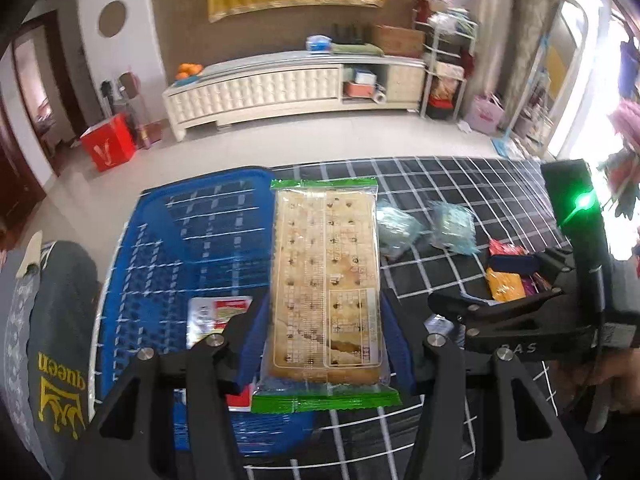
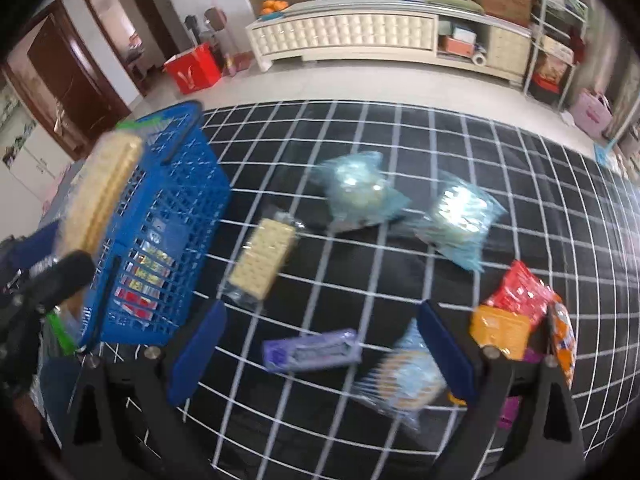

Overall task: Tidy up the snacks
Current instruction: 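Carry the cracker pack with the left tool over the basket and release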

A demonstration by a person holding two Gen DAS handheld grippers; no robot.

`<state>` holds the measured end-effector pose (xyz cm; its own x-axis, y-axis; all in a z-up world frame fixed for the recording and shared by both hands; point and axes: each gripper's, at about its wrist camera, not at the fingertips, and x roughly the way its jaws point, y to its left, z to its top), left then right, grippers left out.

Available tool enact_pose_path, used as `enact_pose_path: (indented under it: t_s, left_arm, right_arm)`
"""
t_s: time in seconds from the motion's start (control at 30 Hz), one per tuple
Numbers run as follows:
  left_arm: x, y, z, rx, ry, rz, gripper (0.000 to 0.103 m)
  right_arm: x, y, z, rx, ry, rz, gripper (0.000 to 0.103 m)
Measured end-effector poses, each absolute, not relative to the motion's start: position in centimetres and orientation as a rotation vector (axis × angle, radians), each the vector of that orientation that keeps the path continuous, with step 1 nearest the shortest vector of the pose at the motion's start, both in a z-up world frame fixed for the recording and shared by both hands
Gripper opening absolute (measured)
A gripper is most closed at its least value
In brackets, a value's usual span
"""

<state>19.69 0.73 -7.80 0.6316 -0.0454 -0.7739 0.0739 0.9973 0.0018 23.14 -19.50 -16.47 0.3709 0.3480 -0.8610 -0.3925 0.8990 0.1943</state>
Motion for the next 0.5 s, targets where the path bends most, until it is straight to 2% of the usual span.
enact_pose_path:
  t_s: [0.5]
  left_arm:
    - [20.6,9.9,-10.4,-0.097,0.939,0.044,0.052]
  right_arm:
    - [27.4,-10.5,-22.2,-0.134,1.229,0.405,0.098]
